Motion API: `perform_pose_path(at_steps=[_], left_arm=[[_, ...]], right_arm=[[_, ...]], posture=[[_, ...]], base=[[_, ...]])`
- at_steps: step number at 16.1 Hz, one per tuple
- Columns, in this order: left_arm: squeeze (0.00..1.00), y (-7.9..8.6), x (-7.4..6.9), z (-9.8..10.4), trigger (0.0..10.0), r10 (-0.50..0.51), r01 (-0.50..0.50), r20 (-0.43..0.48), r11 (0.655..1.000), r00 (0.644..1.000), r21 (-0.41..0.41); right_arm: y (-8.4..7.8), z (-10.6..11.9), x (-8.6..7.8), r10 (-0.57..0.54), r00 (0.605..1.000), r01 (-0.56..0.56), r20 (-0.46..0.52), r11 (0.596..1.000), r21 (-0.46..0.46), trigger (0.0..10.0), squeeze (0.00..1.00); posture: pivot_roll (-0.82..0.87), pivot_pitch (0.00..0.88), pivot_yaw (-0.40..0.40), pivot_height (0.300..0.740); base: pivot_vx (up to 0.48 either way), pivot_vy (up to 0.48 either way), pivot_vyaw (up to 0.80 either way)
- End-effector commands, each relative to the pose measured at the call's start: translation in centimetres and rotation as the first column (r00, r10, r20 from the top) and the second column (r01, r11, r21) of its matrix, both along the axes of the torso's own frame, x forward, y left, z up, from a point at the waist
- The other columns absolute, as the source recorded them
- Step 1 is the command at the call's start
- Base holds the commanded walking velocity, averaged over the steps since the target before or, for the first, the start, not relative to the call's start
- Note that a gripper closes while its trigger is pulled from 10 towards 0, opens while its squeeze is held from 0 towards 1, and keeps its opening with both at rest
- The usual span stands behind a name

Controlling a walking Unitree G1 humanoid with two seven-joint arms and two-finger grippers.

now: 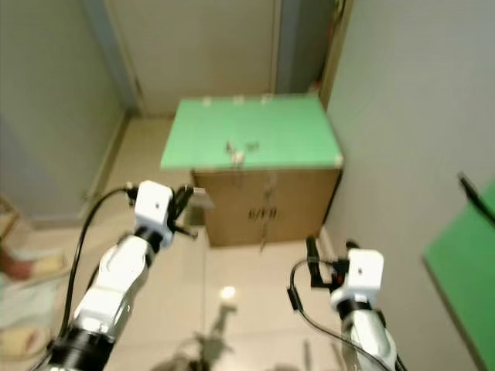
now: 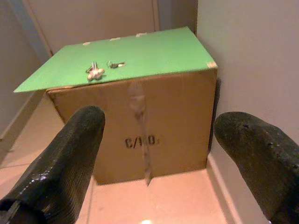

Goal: Hang keys on a hook

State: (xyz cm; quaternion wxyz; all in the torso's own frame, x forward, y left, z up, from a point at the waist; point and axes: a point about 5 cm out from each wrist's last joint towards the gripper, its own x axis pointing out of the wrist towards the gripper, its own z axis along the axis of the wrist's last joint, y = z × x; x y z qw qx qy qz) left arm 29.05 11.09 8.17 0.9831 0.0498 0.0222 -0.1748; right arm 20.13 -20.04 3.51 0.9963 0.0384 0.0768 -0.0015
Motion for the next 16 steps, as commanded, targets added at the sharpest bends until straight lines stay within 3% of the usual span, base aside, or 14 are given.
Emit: perform_pose_path(at_steps=[1,6,12,16], left_arm=[[0.0,-0.4,0.3,0.8,10.0,-0.015,0.016,0.04,1.0,0.999,-0.007],[0.0,-0.7,0.5,0.5,10.0,-0.028,0.028,0.031,1.0,0.999,-0.002],[0.0,-1.2,0.8,0.3,10.0,-0.084,0.084,0.01,0.996,0.996,-0.008],[0.0,-1.4,0.8,0.6,10.0,-0.121,0.122,0.017,0.992,0.992,-0.039]], right_arm=[[-0.2,0.4,0.2,-0.011,1.0,0.012,0.012,1.0,-0.002,10.0,0.0],[-0.4,0.2,0.1,-0.018,1.0,0.018,-0.004,1.0,-0.006,10.0,0.0],[-1.1,-0.9,-0.4,-0.032,0.999,0.032,-0.039,0.999,-0.009,10.0,0.0],[-1.3,-1.4,-0.4,-0.042,0.998,0.042,-0.054,0.999,-0.008,10.0,0.0]], posture=[[-0.21,0.0,0.042,0.74],[-0.22,0.0,0.044,0.74],[-0.23,0.0,0.052,0.74],[-0.24,0.0,0.059,0.74]], base=[[0.0,0.0,0.0],[0.0,0.0,-0.08],[0.0,0.0,-0.61],[-0.284,0.151,-0.6]])
